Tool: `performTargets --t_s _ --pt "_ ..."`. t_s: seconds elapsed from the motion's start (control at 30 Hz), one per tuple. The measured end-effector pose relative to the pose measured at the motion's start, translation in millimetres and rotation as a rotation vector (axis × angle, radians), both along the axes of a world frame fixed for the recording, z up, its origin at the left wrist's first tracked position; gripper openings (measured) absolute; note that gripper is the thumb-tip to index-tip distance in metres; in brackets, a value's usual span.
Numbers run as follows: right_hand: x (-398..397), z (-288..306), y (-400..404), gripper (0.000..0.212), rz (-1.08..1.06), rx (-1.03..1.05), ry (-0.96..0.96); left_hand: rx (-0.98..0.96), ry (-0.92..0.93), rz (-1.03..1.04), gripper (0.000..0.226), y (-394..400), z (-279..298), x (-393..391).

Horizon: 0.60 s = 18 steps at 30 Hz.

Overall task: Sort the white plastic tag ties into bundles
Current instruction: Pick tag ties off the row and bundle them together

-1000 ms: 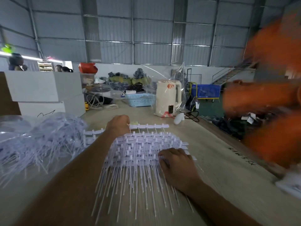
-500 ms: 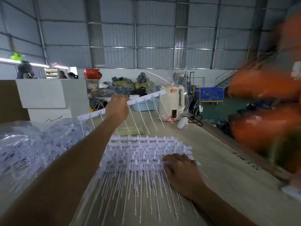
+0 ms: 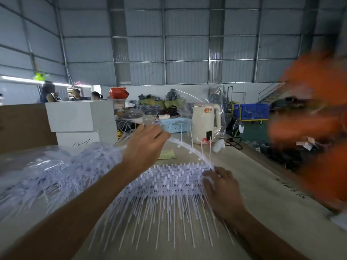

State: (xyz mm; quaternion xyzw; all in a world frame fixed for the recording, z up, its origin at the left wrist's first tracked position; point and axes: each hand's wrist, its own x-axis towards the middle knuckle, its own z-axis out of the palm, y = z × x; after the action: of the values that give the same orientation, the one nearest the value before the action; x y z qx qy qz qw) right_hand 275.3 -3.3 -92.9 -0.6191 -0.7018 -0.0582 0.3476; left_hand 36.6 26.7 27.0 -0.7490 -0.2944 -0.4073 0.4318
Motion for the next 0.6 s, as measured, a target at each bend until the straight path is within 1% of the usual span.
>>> performTargets --t_s 0.03,0.1,0.17,0.2,0.27,0.3,0.33,0.4,0.43,0.5,0.57,0.6 --pt "-0.1 4.3 -1.8 0.028 0.010 0.051 0.098 0.033 -0.021 -0.018 0.017 -12.3 -6.2 -4.3" --pt "-0.4 12.3 -7.4 0.026 0.063 0.179 0.323 0.040 -0.076 -0.028 0.012 -34.8 -20.5 -16.5" --pt "-2.2 23.7 -18.3 0.026 0.156 0.363 0.452 0.048 -0.095 -0.016 0.014 -53.9 -32.1 -30.5" --pt "-4.7 29.2 -25.3 0.028 0.218 0.444 0.464 0.052 -0.095 -0.011 0.015 -61.1 -36.9 -37.8" --pt "-7.5 34.6 -36.4 0.029 0.303 0.579 0.371 0.055 -0.123 -0.021 0.017 -71.6 -42.0 -51.3" --pt "-9.5 35.2 -39.4 0.028 0.326 0.609 0.347 0.056 -0.153 -0.028 0.020 -74.8 -42.7 -56.2" --pt "-11.5 35.9 -40.7 0.027 0.348 0.597 0.384 0.041 -0.181 -0.035 0.022 -76.8 -43.0 -59.6" --pt "-15.3 37.9 -41.1 0.024 0.381 0.503 0.614 -0.072 -0.231 -0.101 0.027 -79.9 -42.6 -61.0" --pt "-15.4 37.7 -39.4 0.026 0.365 0.457 0.753 -0.174 -0.279 -0.172 0.027 -81.8 -41.3 -60.4" --pt "-10.3 34.5 -35.0 0.035 0.310 0.352 0.993 -0.384 -0.417 -0.305 0.023 -81.7 -38.5 -60.5" --pt "-2.9 30.7 -31.7 0.033 0.318 0.187 1.180 -0.630 -0.577 -0.439 0.027 -78.2 -36.8 -60.9" --pt "-0.8 29.6 -30.8 0.028 0.329 0.088 1.247 -0.772 -0.674 -0.548 0.029 -76.3 -35.2 -61.2"
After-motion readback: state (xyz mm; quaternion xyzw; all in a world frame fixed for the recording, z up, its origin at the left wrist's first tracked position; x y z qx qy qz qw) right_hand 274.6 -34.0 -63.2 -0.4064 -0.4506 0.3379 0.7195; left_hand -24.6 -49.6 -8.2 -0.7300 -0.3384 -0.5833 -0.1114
